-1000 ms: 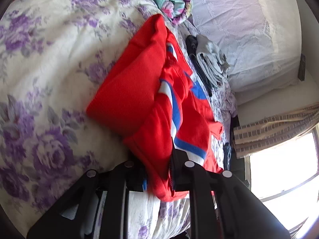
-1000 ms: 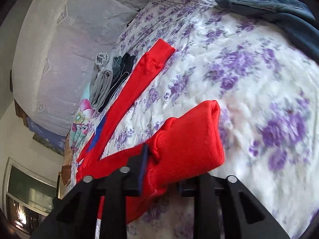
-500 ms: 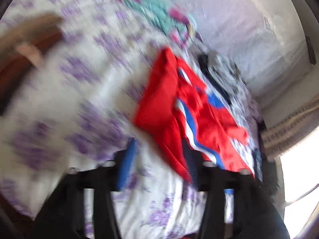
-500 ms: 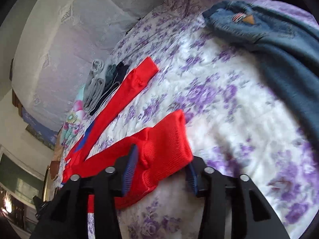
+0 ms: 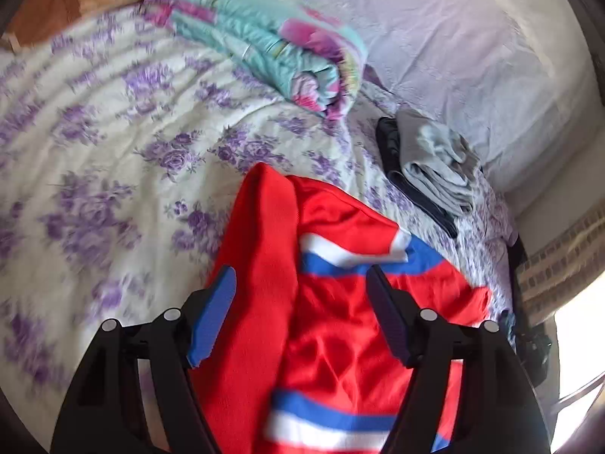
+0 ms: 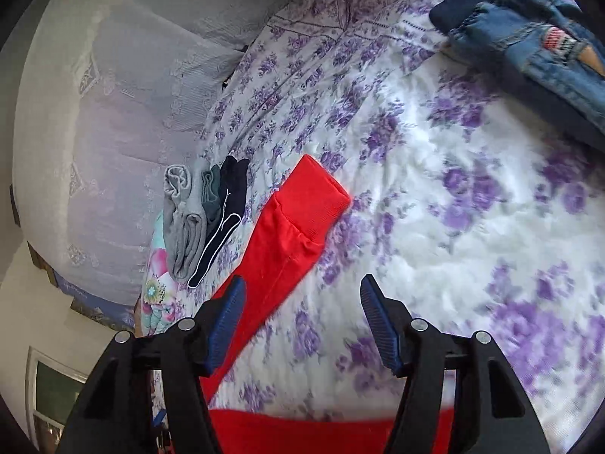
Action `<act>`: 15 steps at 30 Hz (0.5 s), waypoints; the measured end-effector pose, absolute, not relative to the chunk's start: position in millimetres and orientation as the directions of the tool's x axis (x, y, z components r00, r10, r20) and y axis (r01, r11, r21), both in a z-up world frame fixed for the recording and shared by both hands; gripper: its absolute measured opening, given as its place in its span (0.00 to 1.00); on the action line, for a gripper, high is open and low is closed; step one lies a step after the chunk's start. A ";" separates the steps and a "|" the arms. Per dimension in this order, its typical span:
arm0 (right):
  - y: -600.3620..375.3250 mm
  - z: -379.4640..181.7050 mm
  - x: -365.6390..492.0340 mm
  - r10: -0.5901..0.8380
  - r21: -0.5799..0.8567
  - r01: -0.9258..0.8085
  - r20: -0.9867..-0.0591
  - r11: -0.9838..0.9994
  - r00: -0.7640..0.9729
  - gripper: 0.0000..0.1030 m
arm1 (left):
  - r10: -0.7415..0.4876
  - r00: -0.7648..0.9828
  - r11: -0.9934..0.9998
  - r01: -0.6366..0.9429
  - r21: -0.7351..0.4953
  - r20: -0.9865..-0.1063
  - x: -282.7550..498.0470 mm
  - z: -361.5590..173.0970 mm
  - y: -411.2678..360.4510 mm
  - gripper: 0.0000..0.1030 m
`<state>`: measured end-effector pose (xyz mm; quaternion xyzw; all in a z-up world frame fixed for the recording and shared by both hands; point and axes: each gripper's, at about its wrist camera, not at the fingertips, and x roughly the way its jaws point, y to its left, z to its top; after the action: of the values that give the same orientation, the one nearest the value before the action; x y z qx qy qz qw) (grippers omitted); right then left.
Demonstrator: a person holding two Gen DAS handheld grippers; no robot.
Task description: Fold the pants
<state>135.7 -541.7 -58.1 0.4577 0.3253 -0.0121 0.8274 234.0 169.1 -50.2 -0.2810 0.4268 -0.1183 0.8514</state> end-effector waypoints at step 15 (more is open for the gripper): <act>-558.5 -58.3 261.4 0.156 0.609 0.392 -0.653 0.690 0.741 0.62 | -0.556 0.572 0.757 0.049 -0.651 -0.603 258.2 -84.0 182.2 0.80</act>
<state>261.4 -558.5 -58.3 0.3876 0.3532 -0.0695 0.8486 258.2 182.2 -84.0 -0.2977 0.4259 -0.1811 0.8350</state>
